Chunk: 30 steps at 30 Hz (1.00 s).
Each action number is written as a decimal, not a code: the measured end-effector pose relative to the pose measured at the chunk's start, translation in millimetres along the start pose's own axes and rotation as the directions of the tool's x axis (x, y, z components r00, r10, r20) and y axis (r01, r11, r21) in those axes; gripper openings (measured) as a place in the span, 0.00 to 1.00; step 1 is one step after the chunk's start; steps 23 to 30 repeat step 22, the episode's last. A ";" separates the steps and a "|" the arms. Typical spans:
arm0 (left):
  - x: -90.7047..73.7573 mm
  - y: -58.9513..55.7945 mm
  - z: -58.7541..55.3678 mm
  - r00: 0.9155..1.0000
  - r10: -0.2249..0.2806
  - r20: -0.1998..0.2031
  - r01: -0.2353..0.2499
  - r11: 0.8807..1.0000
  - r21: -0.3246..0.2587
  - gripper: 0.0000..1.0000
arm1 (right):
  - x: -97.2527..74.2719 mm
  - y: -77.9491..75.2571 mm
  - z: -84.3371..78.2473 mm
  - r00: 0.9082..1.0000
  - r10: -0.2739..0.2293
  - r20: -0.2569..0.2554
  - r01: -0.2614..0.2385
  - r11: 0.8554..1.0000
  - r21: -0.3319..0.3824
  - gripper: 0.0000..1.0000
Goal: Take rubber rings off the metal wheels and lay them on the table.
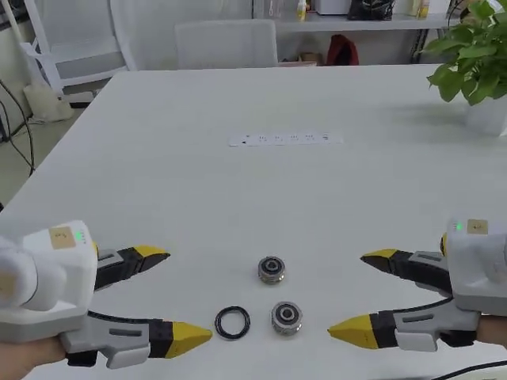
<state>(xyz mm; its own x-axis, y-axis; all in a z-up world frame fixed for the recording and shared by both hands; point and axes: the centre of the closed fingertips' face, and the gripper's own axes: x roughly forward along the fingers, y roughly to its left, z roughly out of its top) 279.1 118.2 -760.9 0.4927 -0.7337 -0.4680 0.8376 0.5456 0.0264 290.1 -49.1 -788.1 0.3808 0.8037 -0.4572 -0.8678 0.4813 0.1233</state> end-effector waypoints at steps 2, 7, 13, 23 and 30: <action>-1.0 0.1 -1.0 1.000 0.008 0.001 -0.008 1.000 -0.007 0.77 | 0.2 0.0 -1.7 1.000 -0.005 -0.004 0.005 1.000 0.001 0.83; -3.6 1.3 -7.0 0.999 0.028 -0.017 -0.028 1.000 0.001 0.77 | 0.6 1.9 -4.3 1.000 -0.012 -0.013 0.012 1.000 -0.004 0.85; -7.0 2.7 -9.8 0.999 0.045 -0.015 -0.045 0.999 -0.020 0.77 | -0.9 -1.5 -4.8 1.000 -0.024 -0.011 0.024 1.000 0.004 0.86; -7.2 3.1 -9.9 0.999 0.053 -0.010 -0.053 0.998 -0.026 0.77 | -0.5 -0.8 -7.1 1.000 -0.025 -0.018 0.025 1.000 0.002 0.87; -7.2 3.1 -9.9 0.999 0.053 -0.010 -0.053 0.998 -0.026 0.77 | -0.5 -0.8 -7.1 1.000 -0.025 -0.018 0.025 1.000 0.002 0.87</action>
